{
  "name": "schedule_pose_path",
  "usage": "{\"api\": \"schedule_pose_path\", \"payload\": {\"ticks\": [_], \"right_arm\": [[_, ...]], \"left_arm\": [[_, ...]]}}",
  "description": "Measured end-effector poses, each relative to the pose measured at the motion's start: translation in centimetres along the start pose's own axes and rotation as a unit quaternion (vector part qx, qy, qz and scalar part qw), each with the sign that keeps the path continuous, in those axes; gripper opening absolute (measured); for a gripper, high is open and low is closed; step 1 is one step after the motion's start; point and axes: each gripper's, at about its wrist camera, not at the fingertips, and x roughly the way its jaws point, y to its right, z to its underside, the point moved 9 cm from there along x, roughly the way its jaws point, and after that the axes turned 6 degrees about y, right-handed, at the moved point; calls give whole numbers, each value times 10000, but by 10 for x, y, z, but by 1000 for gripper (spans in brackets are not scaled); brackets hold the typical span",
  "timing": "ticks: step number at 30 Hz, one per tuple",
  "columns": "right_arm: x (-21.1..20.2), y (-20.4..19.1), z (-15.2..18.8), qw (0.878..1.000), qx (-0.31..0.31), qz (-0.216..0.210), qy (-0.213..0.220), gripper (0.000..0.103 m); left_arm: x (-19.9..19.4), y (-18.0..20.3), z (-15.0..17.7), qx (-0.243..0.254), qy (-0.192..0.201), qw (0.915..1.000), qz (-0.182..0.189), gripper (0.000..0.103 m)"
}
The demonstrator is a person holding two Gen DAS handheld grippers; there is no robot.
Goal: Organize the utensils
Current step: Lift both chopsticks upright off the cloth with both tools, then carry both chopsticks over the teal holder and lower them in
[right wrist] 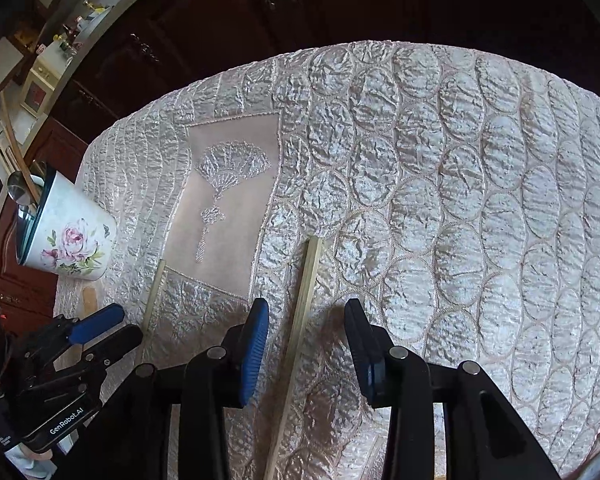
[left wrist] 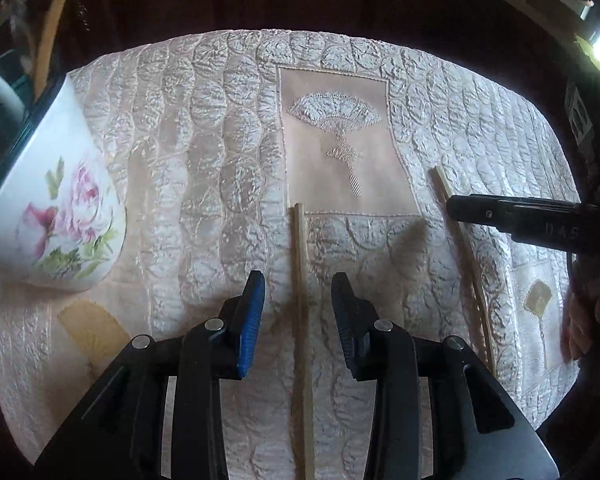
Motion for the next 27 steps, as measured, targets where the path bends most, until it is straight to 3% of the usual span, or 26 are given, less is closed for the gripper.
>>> {"api": "schedule_pose_path", "payload": {"ticks": [4, 7, 8, 10, 11, 20, 27], "right_arm": [[12, -3, -7, 10000, -31, -8, -77, 35], [20, -5, -11, 9999, -53, -75, -112, 21], [23, -5, -12, 9999, -81, -56, -113, 11], [26, -7, -14, 9998, -96, -125, -104, 8], [24, -8, -13, 9998, -67, -195, -86, 7], [-47, -57, -24, 9943, -309, -849, 575, 5], [-115, -113, -35, 9817, -856, -1210, 1195, 5]], "left_arm": [[18, 3, -10, 204, -136, 9997, -49, 33], [31, 4, -13, 278, -261, 9993, -33, 33], [31, 4, -14, 305, -233, 9993, -19, 26], [30, 5, -15, 361, -260, 9990, 45, 5], [28, 4, -15, 331, -270, 9990, 90, 5], [-74, -15, -31, -67, 538, 9966, 617, 4], [-169, -42, -40, -208, 1326, 9888, 655, 4]]}}
